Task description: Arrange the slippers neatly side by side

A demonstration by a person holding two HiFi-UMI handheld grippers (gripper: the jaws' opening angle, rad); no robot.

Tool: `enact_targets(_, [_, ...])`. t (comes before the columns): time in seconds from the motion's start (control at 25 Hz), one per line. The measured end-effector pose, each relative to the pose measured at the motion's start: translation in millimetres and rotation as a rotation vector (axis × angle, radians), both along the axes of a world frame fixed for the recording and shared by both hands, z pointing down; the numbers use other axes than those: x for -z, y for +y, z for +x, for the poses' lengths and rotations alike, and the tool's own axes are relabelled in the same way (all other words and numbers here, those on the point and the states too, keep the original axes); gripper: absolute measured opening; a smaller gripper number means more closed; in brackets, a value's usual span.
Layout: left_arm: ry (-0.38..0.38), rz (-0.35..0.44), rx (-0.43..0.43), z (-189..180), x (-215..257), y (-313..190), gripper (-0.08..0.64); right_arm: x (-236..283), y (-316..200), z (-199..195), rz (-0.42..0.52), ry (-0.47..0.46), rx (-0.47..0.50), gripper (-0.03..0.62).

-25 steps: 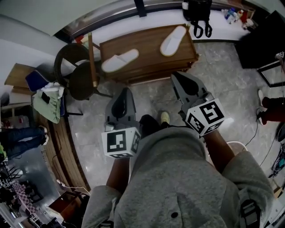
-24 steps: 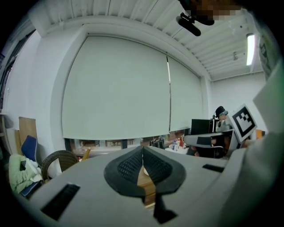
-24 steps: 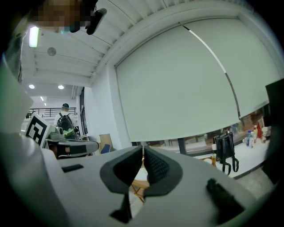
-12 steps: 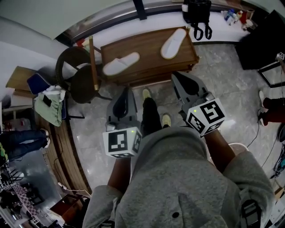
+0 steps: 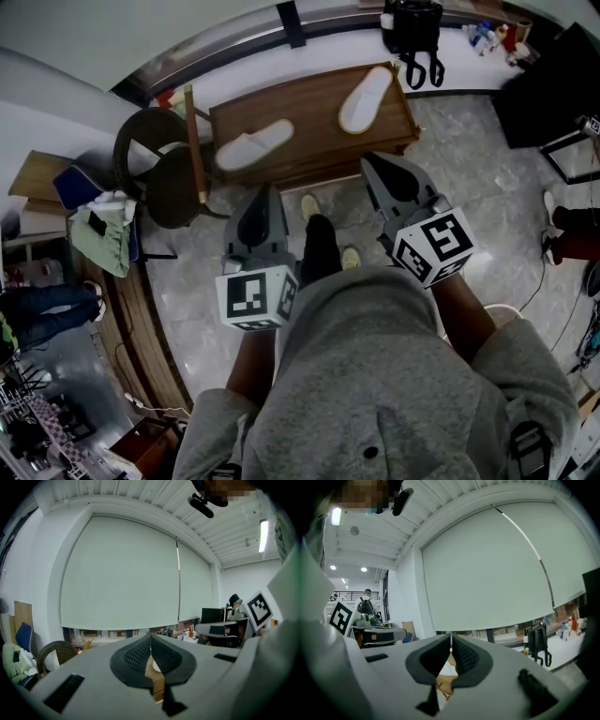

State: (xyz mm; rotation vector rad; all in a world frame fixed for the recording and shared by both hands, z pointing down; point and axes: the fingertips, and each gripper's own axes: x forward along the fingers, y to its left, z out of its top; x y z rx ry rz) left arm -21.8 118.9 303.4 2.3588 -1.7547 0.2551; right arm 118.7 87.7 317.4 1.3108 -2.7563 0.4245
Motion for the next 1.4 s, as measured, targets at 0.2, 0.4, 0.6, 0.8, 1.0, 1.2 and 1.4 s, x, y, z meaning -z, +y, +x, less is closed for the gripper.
enact_targets(0.2, [0.009, -0.018, -0.003, -5, -8, -25, 0.015, -5, -26, -2, -0.009, 0.012, -0.006, 0.029])
enact_targets(0.4, [0.021, -0.036, 0.006, -16, -11, -58, 0.015, -10, -61, -6, -0.031, 0.029, -0.009, 0.029])
enact_targets(0.6, [0.021, -0.054, 0.013, -27, -16, -91, 0.015, -15, -91, -16, -0.050, 0.036, -0.005, 0.029])
enact_targets(0.8, [0.018, -0.061, 0.043, -47, -18, -123, 0.015, -15, -120, -30, -0.058, 0.046, 0.008, 0.029])
enact_targets(1.0, [0.008, -0.081, 0.067, -67, -26, -144, 0.015, -19, -144, -40, -0.071, 0.047, 0.010, 0.029])
enact_targets(1.2, [0.018, -0.104, 0.080, -83, -30, -163, 0.015, -22, -166, -54, -0.081, 0.057, 0.014, 0.029])
enact_targets(1.4, [0.028, -0.108, 0.081, -98, -36, -180, 0.015, -21, -183, -65, -0.077, 0.078, 0.010, 0.029])
